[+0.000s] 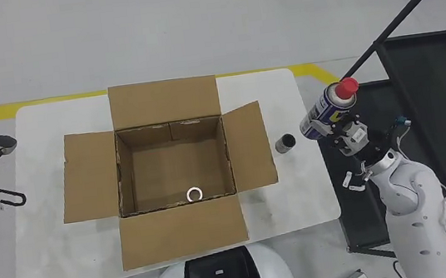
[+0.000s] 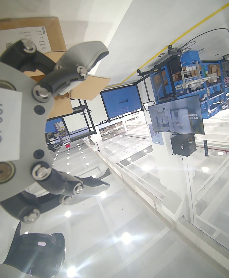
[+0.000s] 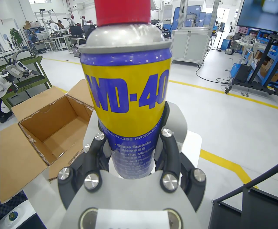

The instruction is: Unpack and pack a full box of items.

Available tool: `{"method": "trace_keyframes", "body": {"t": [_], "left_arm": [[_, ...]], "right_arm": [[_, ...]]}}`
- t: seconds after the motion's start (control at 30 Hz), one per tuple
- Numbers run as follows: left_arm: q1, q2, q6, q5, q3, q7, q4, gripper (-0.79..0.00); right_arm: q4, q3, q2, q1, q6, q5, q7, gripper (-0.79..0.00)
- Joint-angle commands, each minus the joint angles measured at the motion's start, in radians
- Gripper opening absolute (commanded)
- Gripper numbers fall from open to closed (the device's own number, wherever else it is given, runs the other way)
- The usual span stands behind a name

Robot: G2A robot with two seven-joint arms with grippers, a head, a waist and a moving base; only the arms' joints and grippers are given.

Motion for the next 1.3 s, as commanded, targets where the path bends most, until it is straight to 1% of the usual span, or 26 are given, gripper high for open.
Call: {"method": "trace_keyframes", "body": {"t": [0.0,0.07,0.17,0.27,0.3,0.37,0.47,0.6,0.73,0.83,0.93,1.07,1.27], "left_arm": [[0.000,0.000,0.000,0.000,0.000,0.000,0.000,0.000],[0.000,0.000,0.000,0.000,0.000,0.000,0.000,0.000],[0.000,0.000,0.000,0.000,0.000,0.000,0.000,0.000],[0.000,0.000,0.000,0.000,0.000,0.000,0.000,0.000],[0.000,0.000,0.000,0.000,0.000,0.000,0.000,0.000],[0.000,0.000,0.000,0.000,0.000,0.000,0.000,0.000],[0.000,0.000,0.000,0.000,0.000,0.000,0.000,0.000],[0.000,0.000,0.000,0.000,0.000,0.000,0.000,0.000],[0.000,0.000,0.000,0.000,0.000,0.000,0.000,0.000],[0.000,0.000,0.000,0.000,0.000,0.000,0.000,0.000],[0.000,0.000,0.000,0.000,0.000,0.000,0.000,0.000],[0.000,0.000,0.000,0.000,0.000,0.000,0.000,0.000],[0.000,0.000,0.000,0.000,0.000,0.000,0.000,0.000]], "right_arm": [[0.002,-0.001,0.000,0.000,0.003,0.002,0.000,-0.785],[0.026,-0.015,0.000,0.006,0.013,0.028,-0.001,-0.785],[0.108,-0.020,0.004,0.025,-0.016,0.077,-0.009,-0.785],[0.203,-0.012,0.009,0.037,-0.059,0.097,-0.048,-0.785],[0.235,-0.005,0.010,0.044,-0.058,0.090,-0.074,-0.785],[0.289,-0.004,0.010,0.053,-0.021,0.016,-0.148,-0.785],[0.393,-0.044,0.006,0.072,0.019,-0.085,-0.274,-0.785],[0.535,-0.097,0.004,0.116,0.108,-0.226,-0.438,-0.785],[0.685,-0.142,0.004,0.172,0.189,-0.321,-0.591,-0.785],[0.780,-0.162,0.006,0.211,0.222,-0.358,-0.683,-0.785],[0.869,-0.180,0.009,0.248,0.252,-0.388,-0.736,-0.785],[0.983,-0.205,0.011,0.307,0.253,-0.402,-0.760,-0.785],[1.113,-0.247,0.013,0.379,0.262,-0.428,-0.799,-0.785]]}}
